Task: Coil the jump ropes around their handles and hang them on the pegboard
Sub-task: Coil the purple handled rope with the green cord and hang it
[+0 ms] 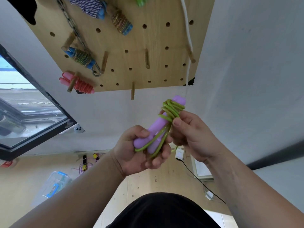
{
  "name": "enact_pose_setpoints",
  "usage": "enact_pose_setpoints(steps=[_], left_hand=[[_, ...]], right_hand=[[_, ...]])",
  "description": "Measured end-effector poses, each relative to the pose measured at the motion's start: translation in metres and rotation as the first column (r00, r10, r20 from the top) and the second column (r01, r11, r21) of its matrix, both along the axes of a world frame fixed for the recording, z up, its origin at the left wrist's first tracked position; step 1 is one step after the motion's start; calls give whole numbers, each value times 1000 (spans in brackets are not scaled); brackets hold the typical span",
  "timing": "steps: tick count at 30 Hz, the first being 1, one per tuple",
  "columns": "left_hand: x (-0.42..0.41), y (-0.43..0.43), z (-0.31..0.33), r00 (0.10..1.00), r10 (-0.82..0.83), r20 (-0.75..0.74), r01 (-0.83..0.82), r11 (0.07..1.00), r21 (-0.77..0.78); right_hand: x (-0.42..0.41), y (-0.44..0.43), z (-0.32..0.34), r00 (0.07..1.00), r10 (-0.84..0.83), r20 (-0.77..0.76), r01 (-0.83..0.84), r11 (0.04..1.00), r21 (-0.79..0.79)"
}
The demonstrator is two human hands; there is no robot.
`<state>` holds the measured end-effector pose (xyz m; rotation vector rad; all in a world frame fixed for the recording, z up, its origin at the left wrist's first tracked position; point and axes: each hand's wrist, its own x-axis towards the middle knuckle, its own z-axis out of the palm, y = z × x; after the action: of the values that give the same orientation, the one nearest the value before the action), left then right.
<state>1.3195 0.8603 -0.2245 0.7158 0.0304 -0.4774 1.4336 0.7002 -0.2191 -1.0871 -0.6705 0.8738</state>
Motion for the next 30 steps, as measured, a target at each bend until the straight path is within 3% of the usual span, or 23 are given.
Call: enact_pose_setpoints(steps=[2,3,5,6,7,9,11,13,16,19,21,24,27,30], left_hand=[[5,-5,9,983,180,-41,-165,954,251],[7,-9,10,946,323,-10,-293,870,398],[7,-19,11,815,532,230,-541,558,629],[5,-23,10,750,518,412,-626,352,696],[3,-26,8,701,401,590,-684,145,715],[3,-27,-5,619,92,780,-758,-193,624],[6,-23,-10,540,-22,841,-792,-352,499],[9,-19,-8,477,-50,877,-805,-426,413],[9,-15,-3,448,-23,894,-815,-422,398],[9,-22,9,493,251,833,-765,-330,553],[10,-24,16,529,475,703,-725,-178,666],[13,-24,21,561,655,506,-703,55,709],[16,-22,21,564,770,296,-715,277,641],[16,-21,22,667,735,120,-681,536,499]], right_hand=[[0,0,-2,991,-125,-40,122,991,-55],[0,-1,-4,980,-191,-57,186,979,-76],[-2,0,-6,952,-296,-71,289,952,-96],[-4,1,-5,941,-326,-88,317,943,-97],[-6,3,-3,931,-346,-117,337,937,-92],[-11,7,1,916,-357,-183,345,934,-95],[-15,9,5,918,-335,-213,319,942,-106],[-16,9,6,933,-308,-184,294,950,-103],[-15,3,8,966,-244,-81,237,968,-81],[-12,-1,10,983,-185,-17,184,981,-59],[-9,-3,11,984,-174,44,178,980,-91],[-2,-5,6,975,-171,145,190,972,-136],[4,-9,-1,966,-129,225,167,973,-158],[6,-11,-6,971,-90,220,123,983,-139]])
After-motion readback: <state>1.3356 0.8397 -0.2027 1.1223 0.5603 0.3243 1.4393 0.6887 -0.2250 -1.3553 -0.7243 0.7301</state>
